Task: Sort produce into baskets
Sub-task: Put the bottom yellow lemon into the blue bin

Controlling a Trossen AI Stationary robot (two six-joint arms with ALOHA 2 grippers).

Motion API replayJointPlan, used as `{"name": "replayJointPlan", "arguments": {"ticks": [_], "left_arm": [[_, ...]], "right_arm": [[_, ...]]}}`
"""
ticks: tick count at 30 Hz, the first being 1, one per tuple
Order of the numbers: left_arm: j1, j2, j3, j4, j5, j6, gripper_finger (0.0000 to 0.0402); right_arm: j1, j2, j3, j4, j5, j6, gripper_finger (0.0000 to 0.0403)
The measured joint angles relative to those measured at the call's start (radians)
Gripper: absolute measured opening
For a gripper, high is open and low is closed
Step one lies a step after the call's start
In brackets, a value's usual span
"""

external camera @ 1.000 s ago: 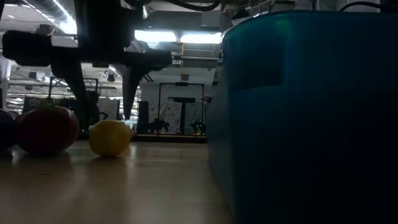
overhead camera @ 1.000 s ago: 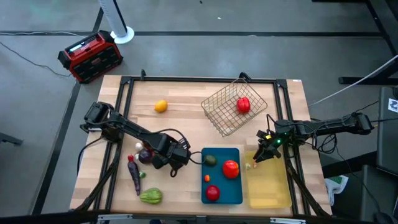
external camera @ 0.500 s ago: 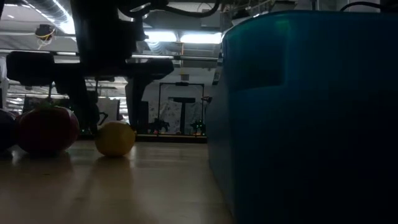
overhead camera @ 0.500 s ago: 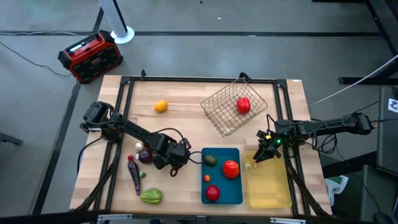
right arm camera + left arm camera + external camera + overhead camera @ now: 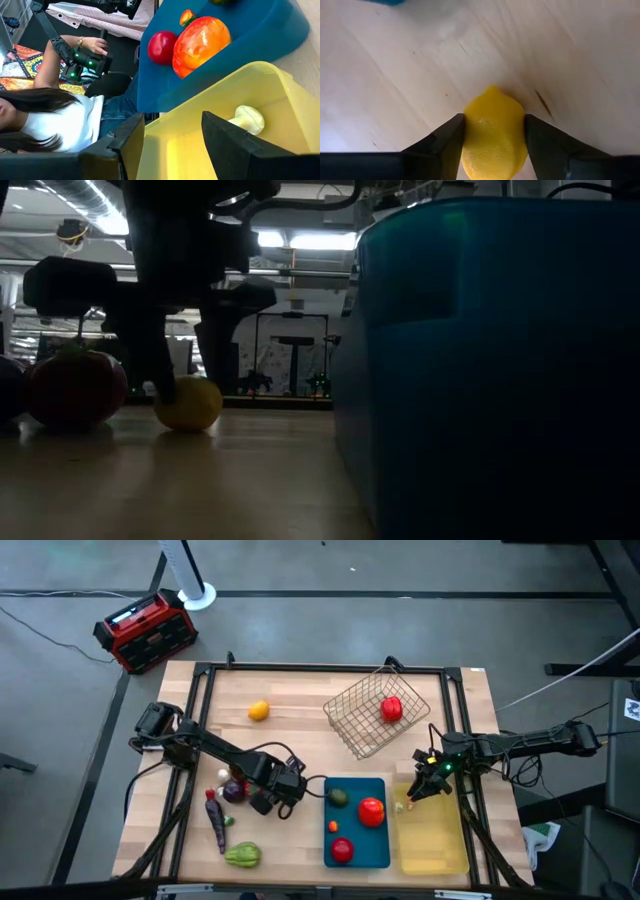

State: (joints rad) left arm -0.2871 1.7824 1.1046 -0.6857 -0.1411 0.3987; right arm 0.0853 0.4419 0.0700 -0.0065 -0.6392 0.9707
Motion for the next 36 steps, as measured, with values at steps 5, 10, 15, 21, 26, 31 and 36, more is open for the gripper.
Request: {"name": "replayJointPlan", "arguments": {"ticks": [5,10,15,21,26,31,36], "left_arm": [[0.002,0.001,0.000,0.000,-0.003,-0.098,0.0167],[0.002,0.004,0.015,-0.008,-0.004,-0.176,0.0172],[0.007,0.008,0.052,-0.011,0.005,-0.246,0.0171],[0.030,0.008,0.111,-0.006,0.004,-0.313,0.0173],[0.047,0.008,0.180,-0.005,0.004,-0.346,0.0173],[0.061,0.006,0.263,-0.003,0.002,-0.348,0.0174],[0.060,0.004,0.298,0.125,0.001,-0.399,0.0174]], "right_arm": [[0.000,0.000,0.000,0.000,0.000,0.000,0.0198],[0.000,0.000,0.000,0.000,0.000,-0.002,0.0198],[0.000,0.000,0.000,0.000,0.000,-0.006,0.0198],[0.000,0.000,0.000,0.000,0.000,-0.007,0.0198],[0.000,0.000,0.000,0.000,0.000,-0.008,0.0198],[0.000,0.000,0.000,0.000,0.000,-0.008,0.0198],[0.000,0.000,0.000,0.000,0.000,-0.008,0.0198]]}}
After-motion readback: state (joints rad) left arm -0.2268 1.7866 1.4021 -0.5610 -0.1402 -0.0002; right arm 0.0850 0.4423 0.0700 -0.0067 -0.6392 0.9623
